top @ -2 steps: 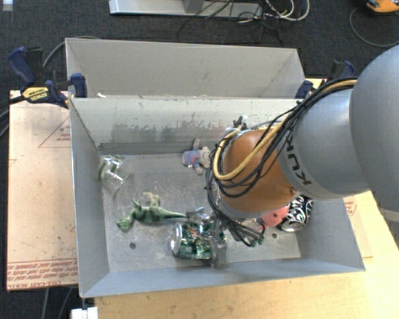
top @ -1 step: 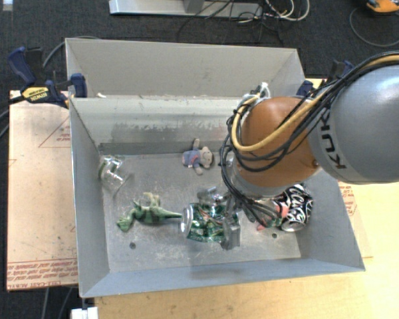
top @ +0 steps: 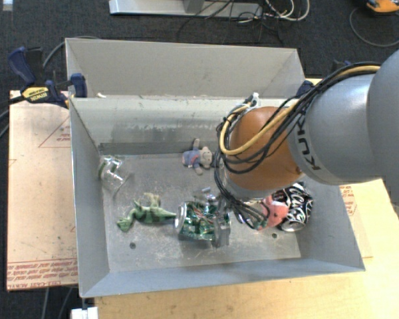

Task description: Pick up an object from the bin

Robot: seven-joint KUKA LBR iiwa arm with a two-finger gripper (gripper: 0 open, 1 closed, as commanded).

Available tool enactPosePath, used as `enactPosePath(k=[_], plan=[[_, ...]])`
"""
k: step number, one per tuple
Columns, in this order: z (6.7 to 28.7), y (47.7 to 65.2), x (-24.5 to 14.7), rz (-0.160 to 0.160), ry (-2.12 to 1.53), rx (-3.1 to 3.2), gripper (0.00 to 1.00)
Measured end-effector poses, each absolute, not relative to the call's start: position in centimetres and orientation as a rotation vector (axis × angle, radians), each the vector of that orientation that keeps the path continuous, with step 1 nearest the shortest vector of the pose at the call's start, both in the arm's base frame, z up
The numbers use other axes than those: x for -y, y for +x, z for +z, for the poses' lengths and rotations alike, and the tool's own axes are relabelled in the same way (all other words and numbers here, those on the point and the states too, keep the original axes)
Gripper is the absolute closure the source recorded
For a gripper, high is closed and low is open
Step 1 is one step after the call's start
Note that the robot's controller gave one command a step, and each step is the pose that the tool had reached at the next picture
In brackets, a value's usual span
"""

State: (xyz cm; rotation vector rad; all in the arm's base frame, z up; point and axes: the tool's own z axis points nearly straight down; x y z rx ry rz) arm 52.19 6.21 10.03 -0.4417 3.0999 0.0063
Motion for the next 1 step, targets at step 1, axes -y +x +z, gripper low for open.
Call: enactPosePath(k=[1], plan=[[25.73, 50.62, -7.40, 0.006, -0.497, -3.100, 1.00]])
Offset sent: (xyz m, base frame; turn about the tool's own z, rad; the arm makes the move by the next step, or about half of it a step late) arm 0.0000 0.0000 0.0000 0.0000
